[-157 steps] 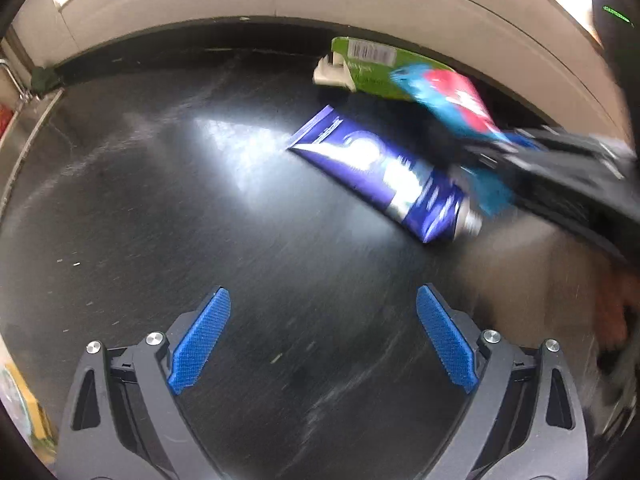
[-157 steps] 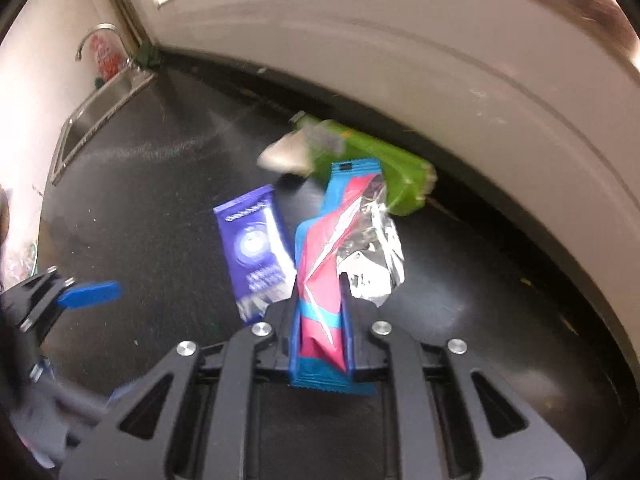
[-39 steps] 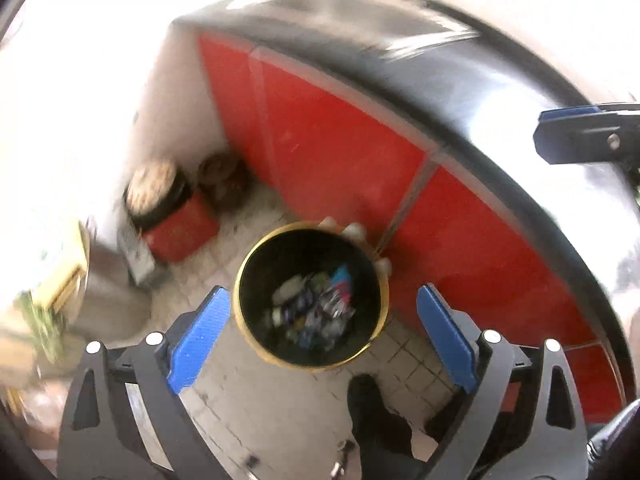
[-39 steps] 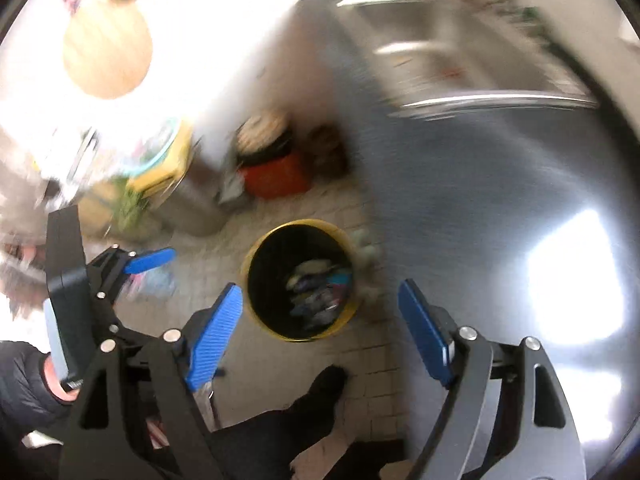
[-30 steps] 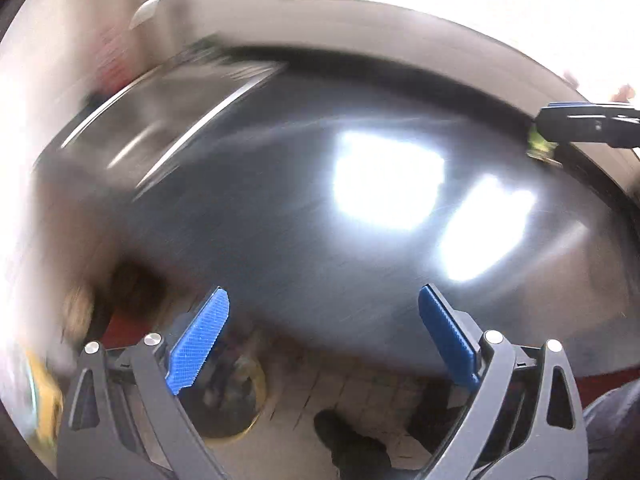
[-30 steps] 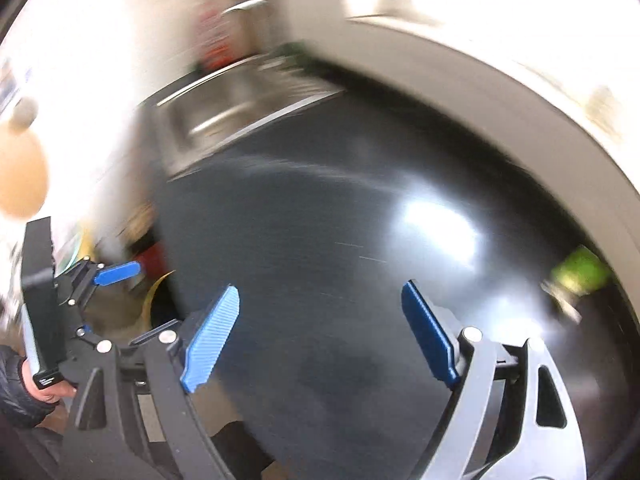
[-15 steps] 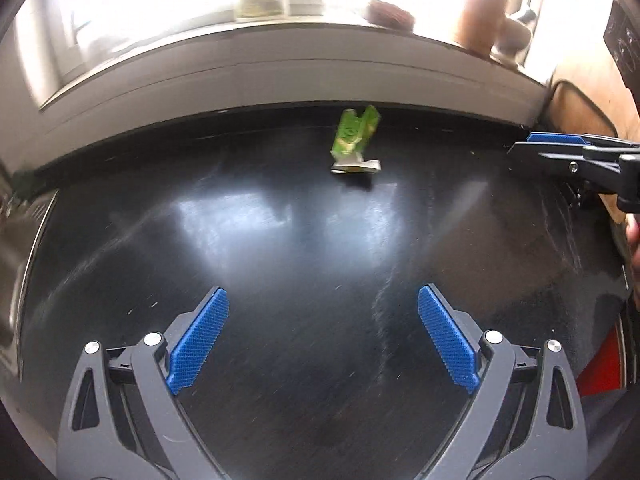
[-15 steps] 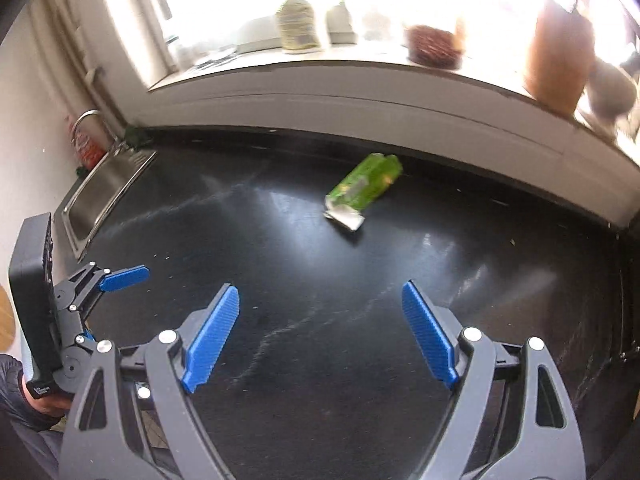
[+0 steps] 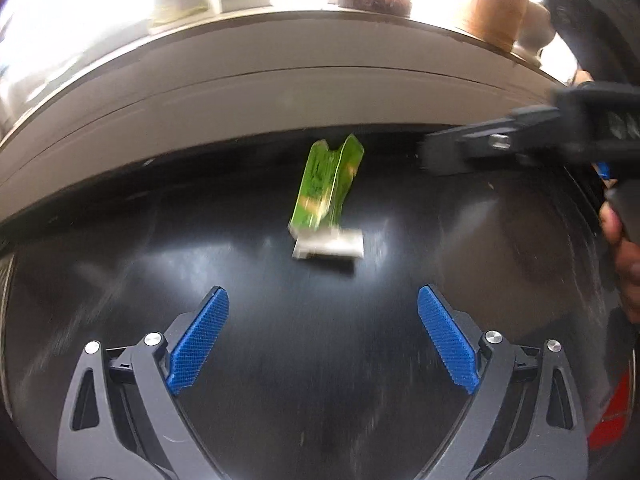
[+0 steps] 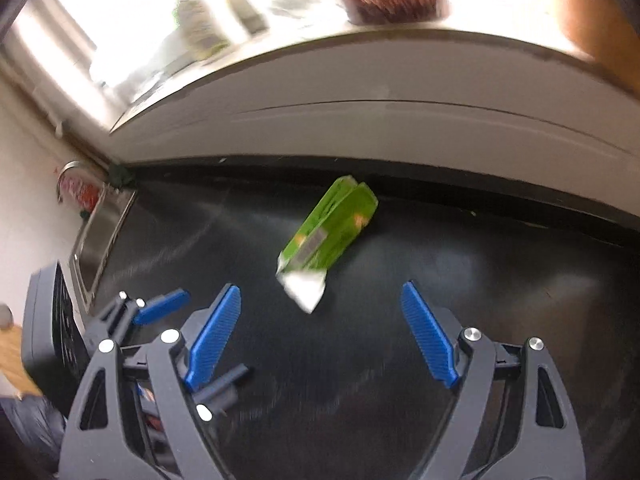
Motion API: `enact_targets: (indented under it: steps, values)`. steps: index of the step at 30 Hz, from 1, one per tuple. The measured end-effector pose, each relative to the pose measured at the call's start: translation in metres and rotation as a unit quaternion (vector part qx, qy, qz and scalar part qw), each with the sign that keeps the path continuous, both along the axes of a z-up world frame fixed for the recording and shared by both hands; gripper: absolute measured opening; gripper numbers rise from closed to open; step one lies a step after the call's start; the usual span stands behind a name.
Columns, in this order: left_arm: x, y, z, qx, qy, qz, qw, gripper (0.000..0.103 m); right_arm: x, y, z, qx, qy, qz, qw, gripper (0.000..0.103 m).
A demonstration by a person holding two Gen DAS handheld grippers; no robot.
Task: Collect trash
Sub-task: 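Grasp the green carton with left tool while right tool grips its other end, then carry the green carton to the bin and open both tools over it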
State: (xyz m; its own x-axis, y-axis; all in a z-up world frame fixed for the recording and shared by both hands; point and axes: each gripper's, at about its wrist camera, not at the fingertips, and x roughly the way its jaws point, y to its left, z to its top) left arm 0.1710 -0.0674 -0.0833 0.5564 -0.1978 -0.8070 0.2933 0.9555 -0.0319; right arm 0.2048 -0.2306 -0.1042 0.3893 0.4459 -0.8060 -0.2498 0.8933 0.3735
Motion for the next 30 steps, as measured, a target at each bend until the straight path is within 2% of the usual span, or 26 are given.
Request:
enact_targets:
  steps: [6, 11, 13, 15, 16, 18, 21, 24, 30]
  values:
    - [0.054, -0.014, -0.030, 0.005, 0.018, -0.012, 0.9997, 0.092, 0.060, 0.015, -0.037, -0.002, 0.031, 0.002, 1.000, 0.075]
    - [0.077, -0.016, -0.043, 0.001, 0.019, -0.033, 0.9993, 0.091, 0.078, 0.025, -0.058, 0.005, 0.041, 0.005, 0.999, 0.069]
    - [0.081, -0.017, -0.046, 0.001, 0.017, -0.047, 0.9988, 0.086, 0.083, 0.027, -0.064, 0.009, 0.049, 0.007, 0.999, 0.060]
    - [0.084, -0.021, -0.049, 0.006, 0.017, -0.062, 0.9979, 0.070, 0.086, 0.030, -0.067, 0.012, 0.053, 0.011, 0.998, 0.051]
    - [0.086, -0.023, -0.051, 0.008, 0.023, -0.072, 0.9971, 0.064, 0.086, 0.030, -0.067, 0.014, 0.053, 0.013, 0.998, 0.049]
    - [0.086, -0.025, -0.054, 0.014, 0.026, -0.076, 0.9967, 0.042, 0.086, 0.031, -0.066, 0.014, 0.052, 0.013, 0.998, 0.040]
    - [0.080, -0.023, -0.054, 0.015, 0.023, -0.076, 0.9967, 0.036, 0.085, 0.029, -0.064, 0.024, 0.059, 0.010, 0.998, 0.036]
    - [0.068, -0.021, -0.046, 0.025, 0.014, -0.074, 0.9968, 0.035, 0.073, 0.030, -0.052, 0.020, 0.047, 0.016, 0.999, 0.036]
    - [0.022, -0.008, -0.009, 0.029, -0.008, -0.068, 0.9973, 0.035, 0.025, 0.041, -0.013, 0.025, 0.024, 0.036, 0.999, 0.036]
